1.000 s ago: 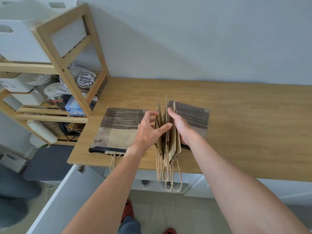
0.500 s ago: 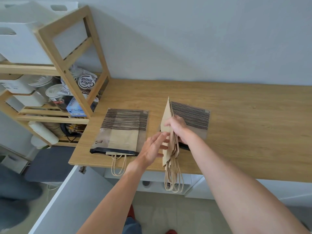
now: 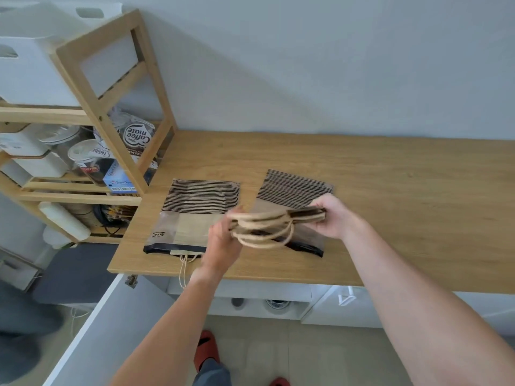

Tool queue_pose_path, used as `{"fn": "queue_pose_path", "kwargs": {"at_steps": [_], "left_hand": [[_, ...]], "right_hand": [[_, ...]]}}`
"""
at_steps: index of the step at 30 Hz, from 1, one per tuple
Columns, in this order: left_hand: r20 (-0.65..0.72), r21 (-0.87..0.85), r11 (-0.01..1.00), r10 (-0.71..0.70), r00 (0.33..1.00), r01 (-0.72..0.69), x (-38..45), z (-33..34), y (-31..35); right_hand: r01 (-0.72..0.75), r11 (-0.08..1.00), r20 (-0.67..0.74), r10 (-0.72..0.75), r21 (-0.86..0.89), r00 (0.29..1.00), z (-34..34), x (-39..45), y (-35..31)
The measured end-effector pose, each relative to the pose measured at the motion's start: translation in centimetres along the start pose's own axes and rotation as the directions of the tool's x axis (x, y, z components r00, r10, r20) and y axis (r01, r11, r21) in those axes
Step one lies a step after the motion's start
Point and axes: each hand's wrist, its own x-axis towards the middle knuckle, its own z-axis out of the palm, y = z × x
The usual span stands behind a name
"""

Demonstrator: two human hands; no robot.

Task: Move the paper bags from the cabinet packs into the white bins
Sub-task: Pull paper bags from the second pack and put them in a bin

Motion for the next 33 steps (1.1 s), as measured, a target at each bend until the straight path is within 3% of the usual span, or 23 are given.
{"fn": "queue_pose_path", "kwargs": {"at_steps": [2,4,7,11,16,21,25,26,29,31,33], "left_hand": [[-0.137,-0.135,0.99,0.017,0.99,-0.035,1.1,0.3,1.6],[-0.2,-0.214,0.976,-0.003,0.98,-0.04,2.4,0.3,2.7],[-0.13,-0.164,0.986,0.011,0.991,-0.033,4.1,0.3,4.3],[-0.089,-0.103,0.993,0.047,0.995,-0.056,5.4,0.9,5.3],[0.004,-0.085,0.996,-0.024,1.0,0.024,5.7,0.4,5.4],[0.08,0.078,0.997,0.022,0.997,-0.028,5.5,0.9,5.7],[0.123,0.235,0.971,0.009,0.992,-0.038,6.0,1.3,5.9],[0.131,0.27,0.962,0.014,0.991,-0.049,6.2,1.3,6.1],[0.162,0.408,0.904,0.065,0.985,-0.126,7.1,1.0,7.0],[0.223,0.505,0.857,-0.014,0.975,-0.103,7.8,0.7,7.8],[0.296,0.601,0.793,-0.11,0.949,-0.095,8.4,0.4,8.6]], "right_hand": [[0.018,0.993,0.024,-0.021,0.116,0.999,-0.2,-0.2,0.2],[0.028,0.996,-0.025,-0.026,0.081,0.999,0.4,-0.3,0.3],[0.127,0.982,-0.185,-0.101,0.138,0.977,0.7,0.5,1.2],[0.238,0.926,-0.231,-0.173,0.292,0.957,1.1,0.5,2.4],[0.252,0.938,-0.266,-0.187,0.238,0.946,-0.7,1.9,2.5],[0.293,0.945,-0.297,-0.24,0.146,0.924,0.5,0.3,1.7],[0.455,0.889,-0.411,-0.393,0.06,0.823,0.9,0.1,1.4],[0.511,0.859,-0.393,-0.469,0.002,0.791,1.0,-0.2,1.2],[0.591,0.77,-0.145,-0.63,-0.24,0.763,0.8,-0.6,0.5],[0.651,0.665,0.035,-0.689,-0.365,0.724,-0.4,-0.5,-0.4],[0.647,0.545,0.235,-0.64,-0.533,0.732,-1.8,-0.9,-1.8]]}}
